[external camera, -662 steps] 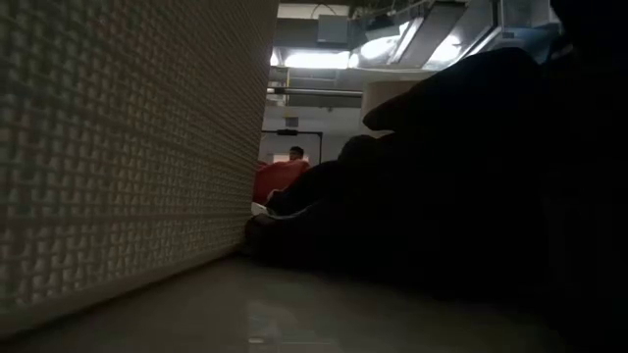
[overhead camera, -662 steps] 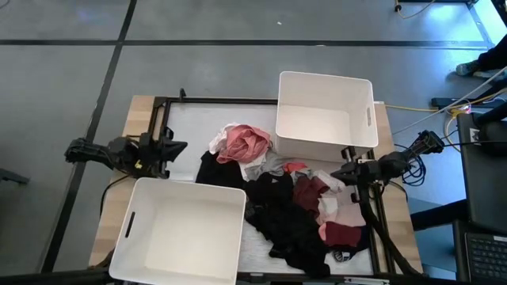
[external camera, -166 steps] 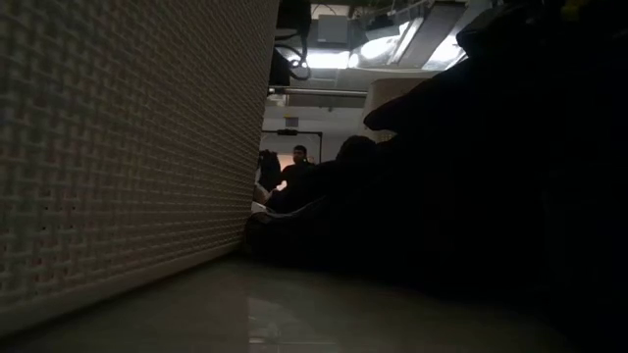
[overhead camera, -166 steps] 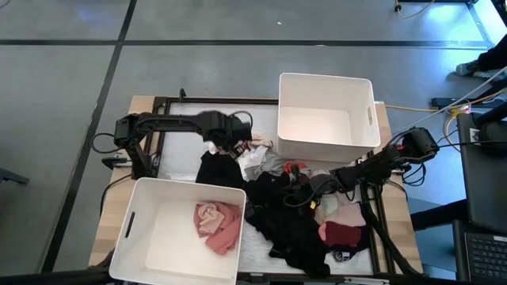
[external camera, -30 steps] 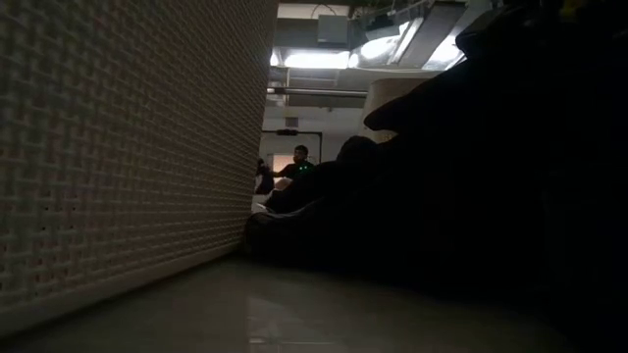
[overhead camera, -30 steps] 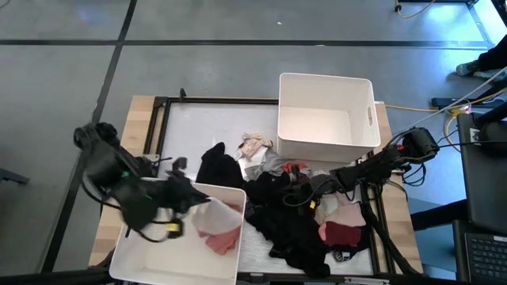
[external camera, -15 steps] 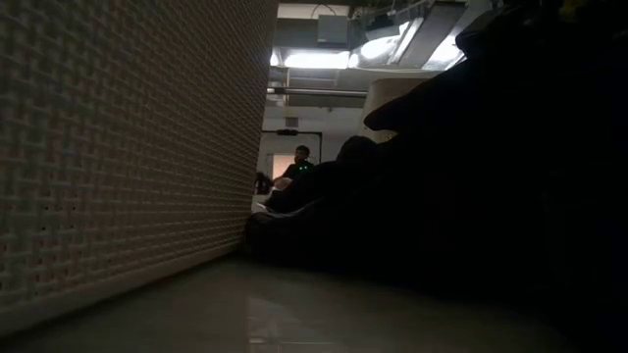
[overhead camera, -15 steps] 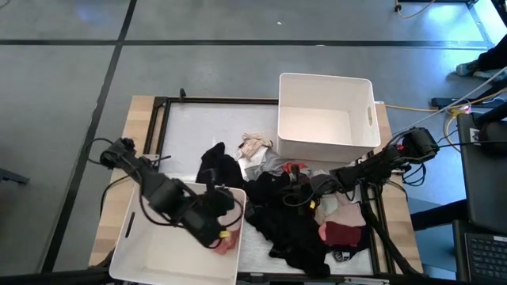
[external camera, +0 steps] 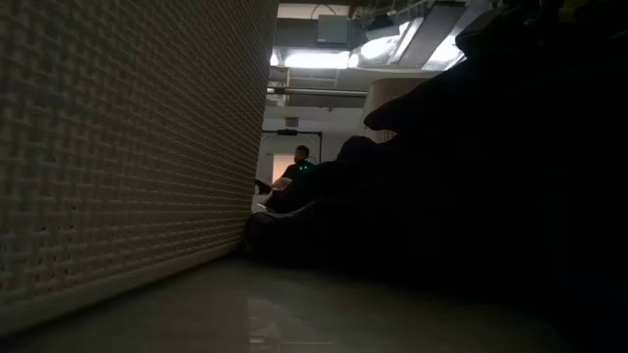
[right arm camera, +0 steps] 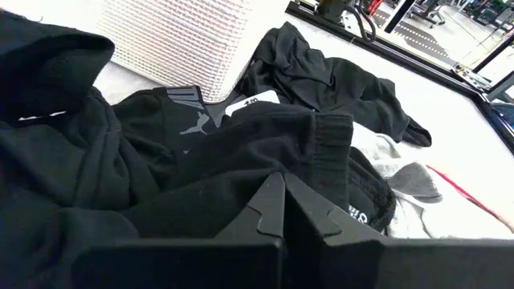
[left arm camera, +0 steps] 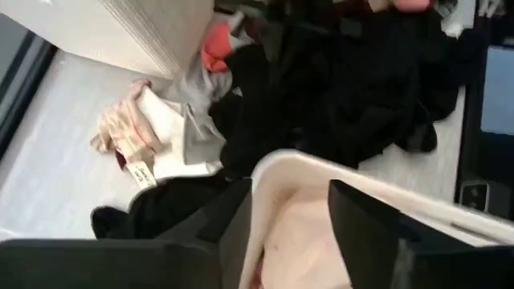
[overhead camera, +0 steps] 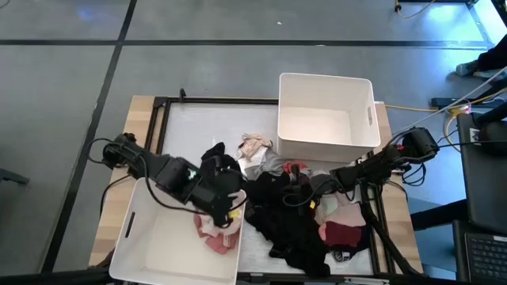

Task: Sort clothes
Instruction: Put the stripe sock into the bottom white bin

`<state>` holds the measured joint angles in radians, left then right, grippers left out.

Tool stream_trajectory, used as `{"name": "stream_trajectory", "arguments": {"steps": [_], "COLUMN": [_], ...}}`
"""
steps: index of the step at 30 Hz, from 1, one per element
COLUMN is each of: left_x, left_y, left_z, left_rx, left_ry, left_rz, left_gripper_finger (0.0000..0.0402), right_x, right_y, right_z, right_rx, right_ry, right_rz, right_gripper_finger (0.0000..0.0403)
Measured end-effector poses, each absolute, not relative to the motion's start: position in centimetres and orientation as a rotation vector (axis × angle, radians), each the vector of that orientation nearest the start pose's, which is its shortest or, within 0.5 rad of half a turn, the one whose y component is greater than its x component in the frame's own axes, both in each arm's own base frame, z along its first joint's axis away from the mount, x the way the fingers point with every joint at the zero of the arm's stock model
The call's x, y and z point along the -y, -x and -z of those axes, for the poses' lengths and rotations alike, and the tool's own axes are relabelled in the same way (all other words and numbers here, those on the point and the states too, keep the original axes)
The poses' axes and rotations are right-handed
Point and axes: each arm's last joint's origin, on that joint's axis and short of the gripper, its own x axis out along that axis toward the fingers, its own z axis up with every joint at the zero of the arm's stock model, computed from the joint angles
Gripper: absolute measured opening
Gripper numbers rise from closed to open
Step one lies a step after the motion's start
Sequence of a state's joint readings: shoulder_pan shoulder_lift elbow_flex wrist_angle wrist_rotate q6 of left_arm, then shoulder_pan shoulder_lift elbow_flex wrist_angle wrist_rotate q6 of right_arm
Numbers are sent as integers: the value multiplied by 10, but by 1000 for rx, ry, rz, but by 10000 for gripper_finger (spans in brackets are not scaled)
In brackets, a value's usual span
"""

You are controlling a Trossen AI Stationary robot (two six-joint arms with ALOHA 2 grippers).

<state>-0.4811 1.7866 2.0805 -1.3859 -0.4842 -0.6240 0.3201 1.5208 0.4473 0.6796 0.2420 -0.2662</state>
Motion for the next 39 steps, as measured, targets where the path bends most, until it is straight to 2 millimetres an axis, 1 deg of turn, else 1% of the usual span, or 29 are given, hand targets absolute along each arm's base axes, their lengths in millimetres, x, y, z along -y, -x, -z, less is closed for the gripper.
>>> {"name": "stream_trajectory", "arguments": {"steps": [2, 5, 9, 12, 17, 20, 23, 27, 31, 34, 39], "left_x": [133, 114, 89, 71, 41, 26, 13, 2, -6, -9, -11], "left_y": [-310, -322, -342, -355, -371, -375, -377, -377, -378, -378, -377], "left_z": [-415, -423, -424, -419, -408, -397, -381, -358, -341, -331, -320], "left_rx": [-858, -735, -649, -643, -623, -638, -687, -764, -799, -820, -852], "left_ry": [49, -41, -175, -219, -207, -188, -136, -71, -44, -24, 22], "left_rz": [-324, -435, -545, -577, -649, -693, -723, -716, -742, -750, -726], "left_gripper_finger": [176, 181, 182, 182, 182, 182, 182, 182, 182, 182, 182], "right_x": [-77, -77, -77, -77, -77, -77, -77, -76, -77, -77, -77], "right_y": [-254, -254, -254, -254, -254, -253, -253, -253, -253, -253, -253], "right_z": [-144, -144, -144, -144, -143, -143, -142, -142, -142, -142, -142], "right_rx": [-367, -367, -363, -363, -372, -379, -386, -388, -387, -383, -383], "right_ry": [372, 372, 371, 371, 356, 351, 352, 353, 367, 369, 369], "right_rz": [-127, -127, -127, -127, -125, -124, -125, -125, -128, -128, -128], "right_gripper_finger": [5, 5, 5, 5, 5, 5, 5, 5, 5, 5, 5]}}
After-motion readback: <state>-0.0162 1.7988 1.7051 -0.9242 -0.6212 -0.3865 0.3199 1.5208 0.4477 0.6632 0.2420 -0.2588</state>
